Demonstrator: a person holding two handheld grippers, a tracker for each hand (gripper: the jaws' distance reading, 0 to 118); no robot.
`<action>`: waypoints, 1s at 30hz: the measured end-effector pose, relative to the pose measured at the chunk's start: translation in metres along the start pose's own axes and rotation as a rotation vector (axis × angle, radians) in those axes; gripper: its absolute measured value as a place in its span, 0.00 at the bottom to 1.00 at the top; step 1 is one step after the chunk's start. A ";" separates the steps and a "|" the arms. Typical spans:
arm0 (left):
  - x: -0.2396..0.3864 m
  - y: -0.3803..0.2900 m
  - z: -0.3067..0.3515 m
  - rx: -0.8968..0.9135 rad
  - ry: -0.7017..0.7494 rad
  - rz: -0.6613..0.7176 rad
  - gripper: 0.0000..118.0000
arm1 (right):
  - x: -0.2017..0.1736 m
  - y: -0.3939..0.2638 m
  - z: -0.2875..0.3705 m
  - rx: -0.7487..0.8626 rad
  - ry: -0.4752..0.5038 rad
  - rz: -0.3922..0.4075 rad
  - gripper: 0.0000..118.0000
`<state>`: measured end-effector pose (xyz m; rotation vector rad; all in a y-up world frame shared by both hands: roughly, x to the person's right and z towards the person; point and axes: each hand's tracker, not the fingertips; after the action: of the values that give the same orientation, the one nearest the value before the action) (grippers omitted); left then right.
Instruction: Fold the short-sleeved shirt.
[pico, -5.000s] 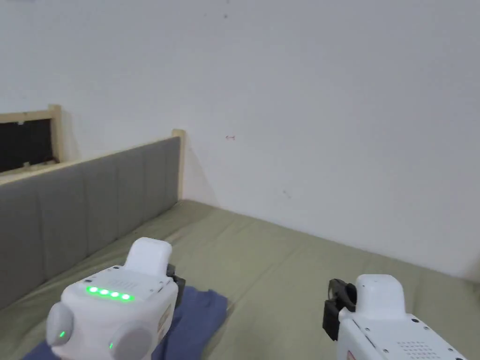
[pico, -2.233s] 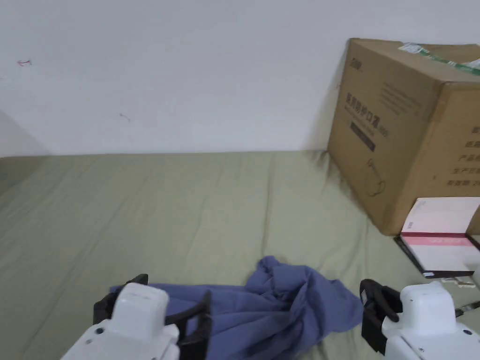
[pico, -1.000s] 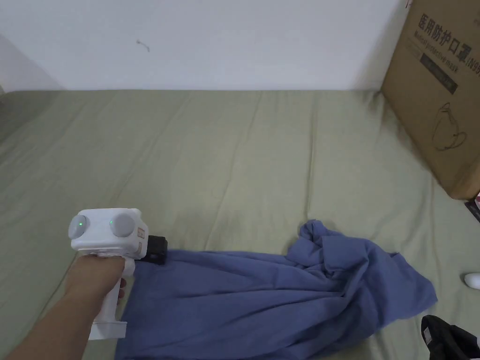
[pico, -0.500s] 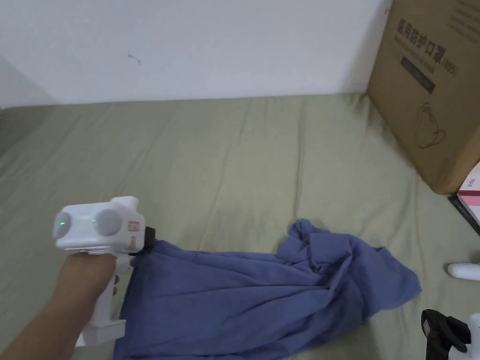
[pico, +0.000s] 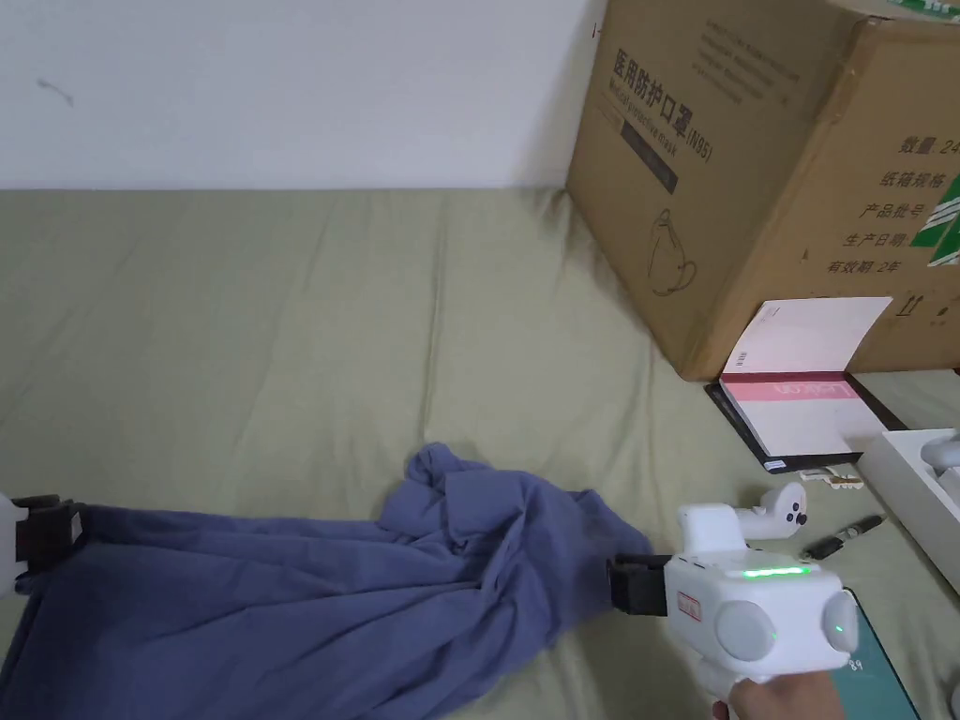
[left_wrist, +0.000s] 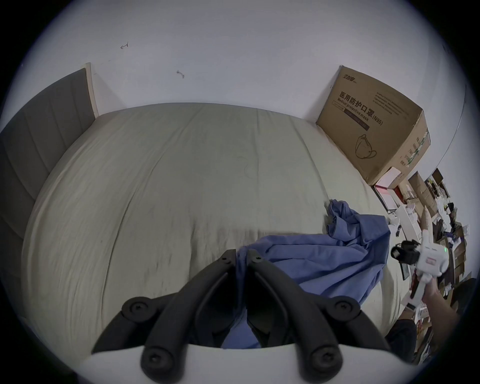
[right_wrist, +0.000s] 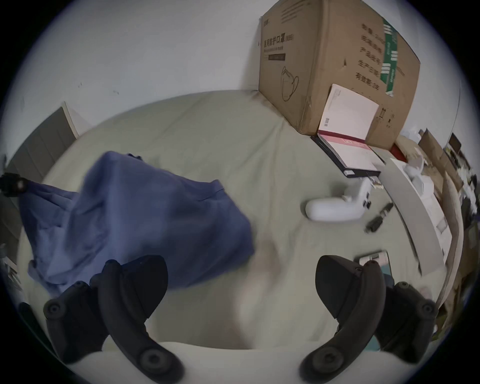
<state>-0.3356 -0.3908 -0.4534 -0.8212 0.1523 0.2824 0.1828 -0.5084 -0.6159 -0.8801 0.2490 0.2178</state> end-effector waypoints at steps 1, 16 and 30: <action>0.000 -0.001 -0.002 0.000 0.001 0.001 0.05 | 0.000 0.002 -0.009 -0.008 -0.013 0.004 0.96; -0.011 -0.010 0.005 0.038 0.114 -0.073 0.04 | -0.012 0.027 0.031 0.041 0.121 -0.102 0.07; -0.016 0.122 0.249 0.498 0.176 -0.135 0.04 | -0.019 0.200 0.320 0.579 0.186 0.005 0.07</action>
<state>-0.3821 -0.1307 -0.3669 -0.3575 0.3161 0.0378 0.1466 -0.1359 -0.5607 -0.3242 0.4603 0.0595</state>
